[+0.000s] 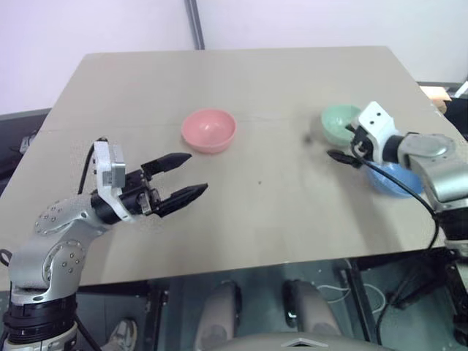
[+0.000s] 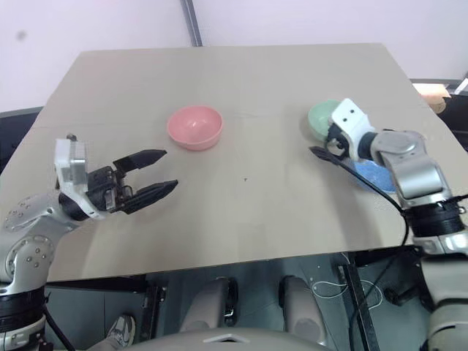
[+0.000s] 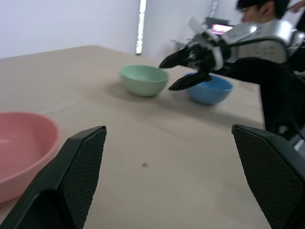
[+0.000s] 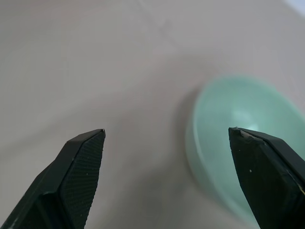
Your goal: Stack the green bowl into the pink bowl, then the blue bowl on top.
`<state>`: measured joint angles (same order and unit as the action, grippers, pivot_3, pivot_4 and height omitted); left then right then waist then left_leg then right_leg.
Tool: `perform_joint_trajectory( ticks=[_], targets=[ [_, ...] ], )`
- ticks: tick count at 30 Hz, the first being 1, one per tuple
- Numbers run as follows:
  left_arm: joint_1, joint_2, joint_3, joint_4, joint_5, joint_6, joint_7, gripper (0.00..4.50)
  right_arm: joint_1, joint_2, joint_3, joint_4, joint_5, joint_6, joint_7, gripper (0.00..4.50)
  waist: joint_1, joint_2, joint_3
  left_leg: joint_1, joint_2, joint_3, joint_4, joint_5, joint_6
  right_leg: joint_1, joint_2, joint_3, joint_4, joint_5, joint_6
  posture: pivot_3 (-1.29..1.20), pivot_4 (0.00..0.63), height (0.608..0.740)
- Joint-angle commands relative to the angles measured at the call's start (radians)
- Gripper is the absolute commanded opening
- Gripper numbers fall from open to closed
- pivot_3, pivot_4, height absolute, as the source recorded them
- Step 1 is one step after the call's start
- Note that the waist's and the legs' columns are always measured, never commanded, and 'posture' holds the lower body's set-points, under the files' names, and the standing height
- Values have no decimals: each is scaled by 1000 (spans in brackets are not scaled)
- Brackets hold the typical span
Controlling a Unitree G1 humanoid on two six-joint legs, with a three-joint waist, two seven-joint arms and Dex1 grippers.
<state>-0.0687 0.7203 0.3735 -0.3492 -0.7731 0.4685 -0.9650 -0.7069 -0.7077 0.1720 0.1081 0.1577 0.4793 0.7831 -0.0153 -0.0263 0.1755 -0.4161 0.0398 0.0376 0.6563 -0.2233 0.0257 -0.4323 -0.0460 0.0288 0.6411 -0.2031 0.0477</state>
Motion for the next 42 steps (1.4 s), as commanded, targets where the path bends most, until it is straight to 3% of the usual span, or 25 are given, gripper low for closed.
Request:
perform_joint_trajectory(
  ticks=[1,5,7,9,12,18,21,24,28,32,36,42],
  targets=[
    [-19,-15,32,-26,82,-16,160,4454,-33,39,-31,-11,34,-81,57,4500,3,0,0,0,0,0,0,0,0,0,0,0,0,0,0,0,150,740],
    [-45,12,-57,-105,373,-59,378,4454,19,29,-87,-150,197,-54,228,4500,10,0,0,0,0,-1,0,0,0,1,0,-1,0,1,1,0,150,740],
    [-93,47,-92,-134,349,5,355,4454,55,9,-96,-207,204,-68,248,4500,16,0,0,-1,-1,-2,0,0,0,1,0,-1,0,1,2,0,150,740],
    [-162,144,-177,-125,441,64,345,4454,80,17,-118,-238,231,-69,248,4500,22,-1,0,-1,-1,-3,0,0,0,1,0,-2,0,0,0,0,150,740],
    [-400,294,-449,18,680,30,227,4454,95,31,-154,-258,260,-29,213,4500,27,-1,0,0,-1,-3,0,0,0,1,0,-2,0,0,0,0,150,740],
    [-719,229,-776,320,971,-112,84,4454,153,28,-185,-334,251,-21,151,4500,21,1,0,0,0,-1,0,0,-1,1,1,-1,1,0,0,0,150,740],
    [-809,161,-870,429,1068,-164,40,4454,191,21,-211,-373,257,-9,123,4500,26,0,0,-4,0,-1,0,0,-1,-2,1,-1,0,1,2,0,150,740],
    [-858,97,-914,525,1130,-247,32,3574,216,17,-228,-403,267,9,100,4500,28,0,0,-13,-1,-2,3,0,-1,-9,1,-1,1,2,4,0,150,740],
    [-911,3,-933,619,1165,-293,15,1791,272,-5,-262,-463,270,32,73,4500,29,0,0,-18,-1,-3,7,0,0,-12,1,-2,2,3,4,0,150,740],
    [-906,-13,-888,595,1122,-318,-65,17,309,-22,-297,-494,277,51,48,4500,23,0,0,-18,0,-3,11,0,0,-11,1,-2,2,3,5,0,150,740],
    [-850,-2,-809,407,945,-372,-200,17,334,-31,-319,-506,275,54,27,4500,24,0,0,-17,0,-4,12,0,0,-11,1,-2,4,3,5,0,150,740],
    [-738,78,-788,191,818,-433,-367,17,361,-40,-349,-521,297,70,11,4500,19,0,0,-17,0,-3,12,0,0,-10,1,-1,5,3,5,0,150,740]
  ],
)
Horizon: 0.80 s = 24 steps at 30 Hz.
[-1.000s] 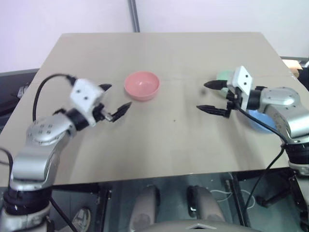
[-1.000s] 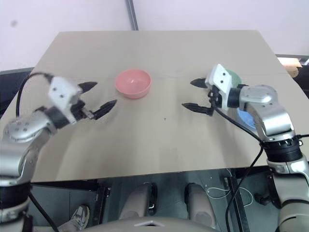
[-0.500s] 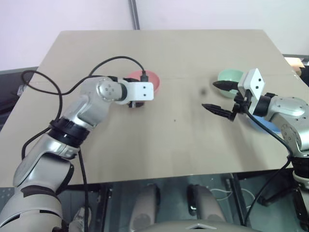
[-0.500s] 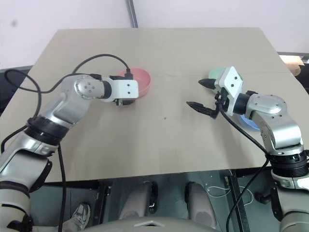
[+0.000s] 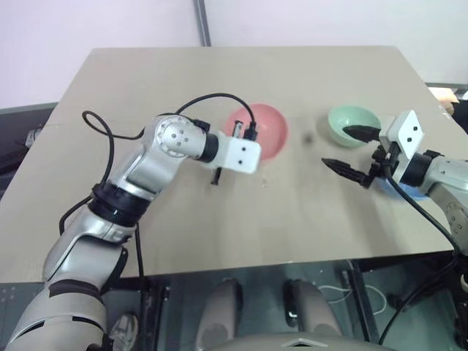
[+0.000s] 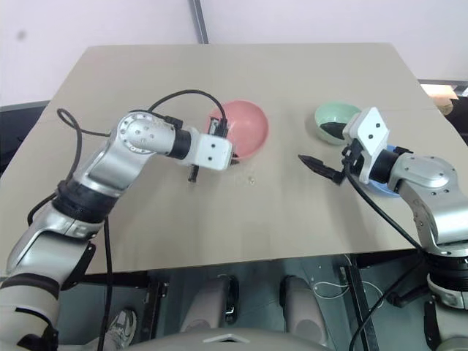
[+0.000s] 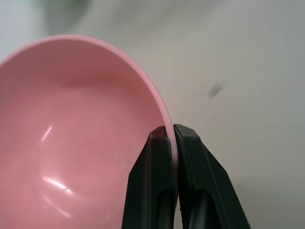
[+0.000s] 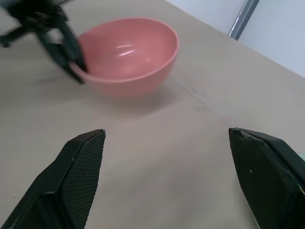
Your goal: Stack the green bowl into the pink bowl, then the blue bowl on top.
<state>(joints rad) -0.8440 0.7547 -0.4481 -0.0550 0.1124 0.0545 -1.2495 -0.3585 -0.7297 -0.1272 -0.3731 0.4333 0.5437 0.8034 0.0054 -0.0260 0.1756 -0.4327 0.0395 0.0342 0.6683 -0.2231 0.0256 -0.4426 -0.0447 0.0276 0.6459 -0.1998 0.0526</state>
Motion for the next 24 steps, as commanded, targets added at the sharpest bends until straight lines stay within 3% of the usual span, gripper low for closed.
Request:
perform_joint_trajectory(
  ticks=[1,4,10,13,14,18,21,23,24],
  targets=[
    [53,55,33,-127,-82,-22,-106,17,20,-19,-53,-44,29,13,-10,4500,-2,0,0,1,0,0,0,0,0,0,0,0,1,0,0,0,150,740],
    [89,70,31,-152,-97,-47,-140,17,27,-21,-57,-48,49,29,-13,4500,-3,0,0,2,0,-1,1,0,0,2,0,-1,1,-2,-3,0,150,740],
    [124,34,39,-143,-103,-113,-124,2221,27,-6,-38,-31,30,8,-37,4500,-1,0,0,2,0,-2,3,0,0,3,1,-1,1,-2,-2,0,150,740],
    [127,40,68,-157,-120,-40,-116,3474,33,-10,-28,-11,15,-12,-34,4500,0,0,0,1,0,-2,3,0,0,3,1,-1,1,-2,-2,0,150,740],
    [130,43,87,-174,-141,20,-109,3654,30,-12,-25,2,9,-16,-32,4500,0,0,0,1,0,-2,3,0,0,3,1,-1,1,-2,-3,0,150,740],
    [176,69,218,-266,-290,271,-84,3654,-10,-39,35,106,-81,-55,-23,4500,-12,0,0,1,0,-2,3,0,0,3,1,-1,1,-3,-1,0,150,740],
    [232,134,401,-328,-454,500,-57,3654,-102,-54,109,267,-174,-77,-22,4500,-27,0,0,2,0,-2,3,0,0,2,1,0,2,-4,0,0,150,740],
    [262,137,503,-333,-539,610,-3,3654,-171,-47,144,370,-213,-90,-16,4500,-32,0,0,3,1,-2,3,0,0,2,2,0,4,-4,0,0,150,740],
    [279,80,602,-319,-645,636,38,3654,-214,-41,171,434,-242,-119,-5,4500,-32,1,0,3,1,-2,3,0,0,2,2,0,4,-4,0,0,150,740]
  ],
)
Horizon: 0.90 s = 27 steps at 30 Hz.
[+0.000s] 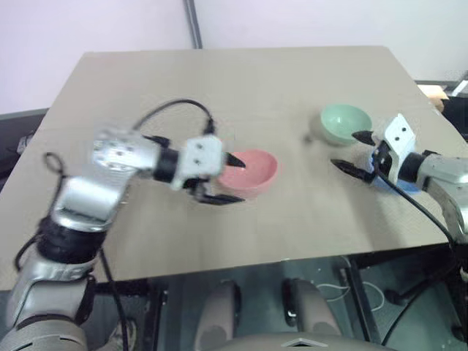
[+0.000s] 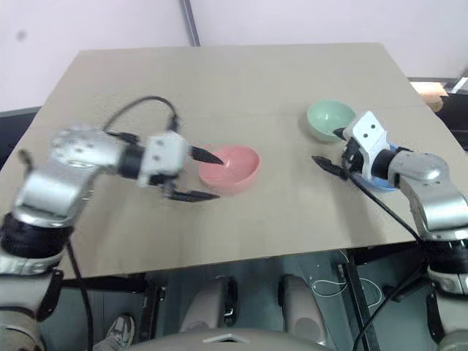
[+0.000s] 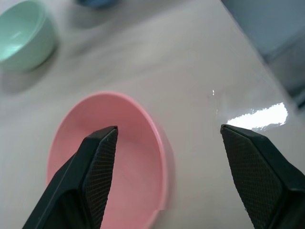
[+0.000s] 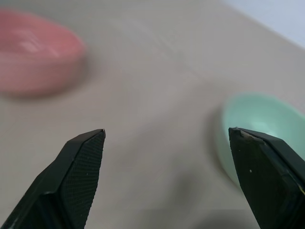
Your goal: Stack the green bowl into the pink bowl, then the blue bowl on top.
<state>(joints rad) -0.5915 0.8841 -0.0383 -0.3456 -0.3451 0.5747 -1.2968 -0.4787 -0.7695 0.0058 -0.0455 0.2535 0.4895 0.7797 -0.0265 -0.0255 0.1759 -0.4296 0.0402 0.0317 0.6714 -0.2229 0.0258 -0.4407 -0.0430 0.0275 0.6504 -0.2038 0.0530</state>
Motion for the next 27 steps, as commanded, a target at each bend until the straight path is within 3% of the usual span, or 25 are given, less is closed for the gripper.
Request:
perform_joint_trajectory(
  ticks=[1,3,11,15,16,19,21,23,26,27],
  targets=[
    [59,-75,253,-24,-208,96,117,3654,-131,7,61,164,-89,-93,27,4500,-2,1,0,0,0,0,0,0,0,0,0,0,1,0,0,0,150,740],
    [131,-64,334,-31,-231,130,151,3654,-219,36,99,294,-129,-137,42,4500,-12,0,0,0,0,0,0,0,0,0,0,0,1,0,0,0,150,740],
    [351,-50,445,-97,-239,60,220,3654,-492,137,222,787,-289,-329,108,4500,-11,0,0,-1,0,0,-1,0,0,0,0,0,0,4,0,0,150,740],
    [393,-58,474,-131,-257,58,277,3771,-558,177,227,935,-326,-394,119,2540,-7,0,0,-1,0,0,-1,0,0,0,0,0,-1,4,0,0,150,740],
    [397,-59,479,-137,-262,56,289,3771,-569,184,226,959,-335,-411,116,2244,-9,0,0,-1,0,0,-1,0,0,0,-1,0,-1,4,0,0,150,740],
    [403,-61,487,-141,-271,47,323,3771,-594,198,225,1010,-358,-452,113,662,-11,0,0,-1,-1,0,-2,0,0,0,-1,0,-2,5,0,0,150,740],
    [404,-61,486,-135,-266,33,335,3771,-604,201,226,1024,-377,-486,94,45,-13,0,0,-1,-1,0,-2,0,0,0,-1,0,-1,5,0,0,150,740],
    [406,-63,483,-128,-259,19,348,3771,-614,204,214,1020,-380,-494,84,45,-14,0,0,0,-1,0,-2,0,0,0,-1,0,-1,5,0,0,150,740],
    [414,-63,474,-121,-258,3,357,3771,-567,203,156,792,-262,-433,222,45,-15,2,2,-1,-1,0,-2,0,0,0,-1,0,-1,5,0,0,150,740],
    [419,-62,473,-116,-255,-4,358,3771,-519,195,144,625,-194,-365,286,45,-16,3,2,-1,0,0,-3,0,0,-1,-1,0,-1,5,0,0,150,740]
  ],
)
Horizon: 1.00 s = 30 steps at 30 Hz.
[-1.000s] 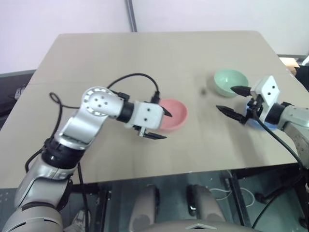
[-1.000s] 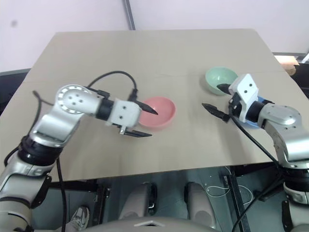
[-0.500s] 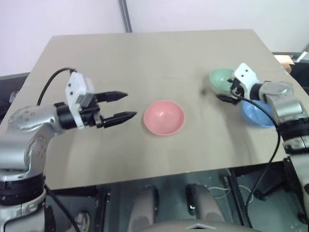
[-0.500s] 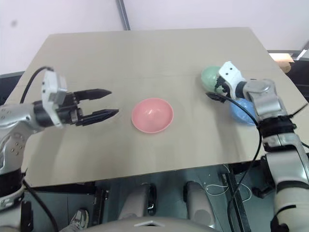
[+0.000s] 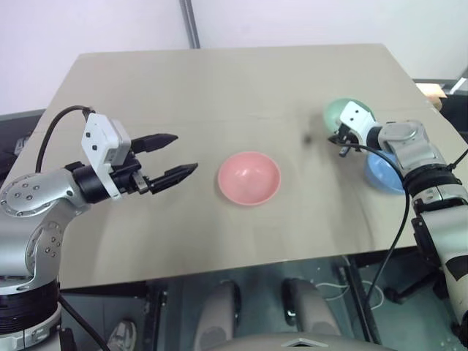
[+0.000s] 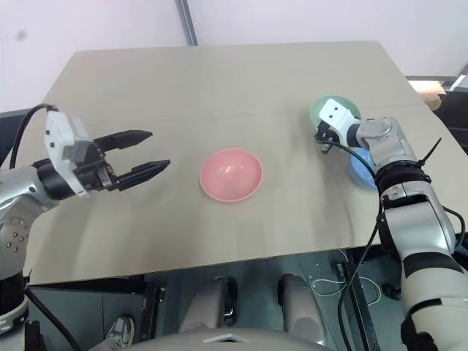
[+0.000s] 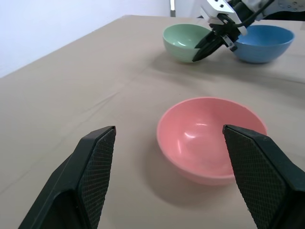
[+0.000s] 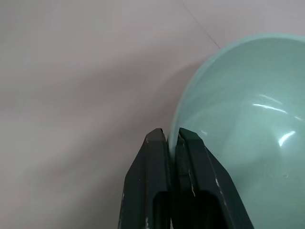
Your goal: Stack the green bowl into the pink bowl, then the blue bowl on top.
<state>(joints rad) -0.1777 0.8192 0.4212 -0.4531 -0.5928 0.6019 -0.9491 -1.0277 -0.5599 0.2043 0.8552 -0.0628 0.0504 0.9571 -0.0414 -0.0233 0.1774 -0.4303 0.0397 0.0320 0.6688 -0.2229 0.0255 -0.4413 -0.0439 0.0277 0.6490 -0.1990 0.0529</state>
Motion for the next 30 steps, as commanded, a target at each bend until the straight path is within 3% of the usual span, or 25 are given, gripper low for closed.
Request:
perform_joint_trajectory(
  ticks=[1,4,7,11,17,18,20,26,30],
  targets=[
    [9,3,13,-4,-6,-37,11,3771,63,-20,-60,-389,164,125,146,45,1,0,0,0,0,0,0,0,0,0,0,0,0,0,0,0,150,740],
    [39,14,15,55,25,-77,-7,3771,201,-40,-40,-884,324,406,182,45,7,1,0,-1,1,-2,-2,0,0,-1,0,-2,2,0,0,0,150,740],
    [60,46,-13,127,83,-153,-51,3771,262,-20,-12,-1120,385,581,128,45,8,1,0,-1,1,-3,-2,0,0,-2,0,-3,4,-1,-1,0,150,740],
    [21,85,-30,231,109,-218,-100,3771,270,58,53,-1218,370,704,2,45,9,0,0,1,1,-3,1,1,-1,-1,0,-3,5,-3,-5,0,150,740],
    [-43,100,-33,285,36,-219,-195,3771,284,159,116,-1190,345,772,-123,45,10,-2,-2,1,0,-3,2,2,-3,-2,-2,-4,8,-3,-6,0,150,740],
    [-51,99,-28,290,20,-214,-208,3771,294,154,128,-1198,343,778,-126,830,11,-2,-2,0,0,-3,2,2,-3,-2,-2,-4,8,-3,-6,0,150,740],
    [-62,96,-21,308,-2,-215,-231,3771,306,145,140,-1214,343,784,-131,1258,12,-2,-2,-1,0,-2,1,2,-3,-2,-2,-4,7,-3,-6,0,150,740],
    [-81,82,-40,345,-9,-238,-261,3771,316,113,78,-1261,371,814,-156,4328,8,-2,-2,-1,0,-2,0,1,-3,-3,-2,-4,6,-3,-6,0,150,740],
    [-83,47,-46,333,-14,-246,-238,3771,356,46,-60,-1357,476,892,-141,4428,14,-2,-2,-1,0,-3,1,2,-3,-2,-2,-5,7,-3,-6,0,150,740]
  ],
)
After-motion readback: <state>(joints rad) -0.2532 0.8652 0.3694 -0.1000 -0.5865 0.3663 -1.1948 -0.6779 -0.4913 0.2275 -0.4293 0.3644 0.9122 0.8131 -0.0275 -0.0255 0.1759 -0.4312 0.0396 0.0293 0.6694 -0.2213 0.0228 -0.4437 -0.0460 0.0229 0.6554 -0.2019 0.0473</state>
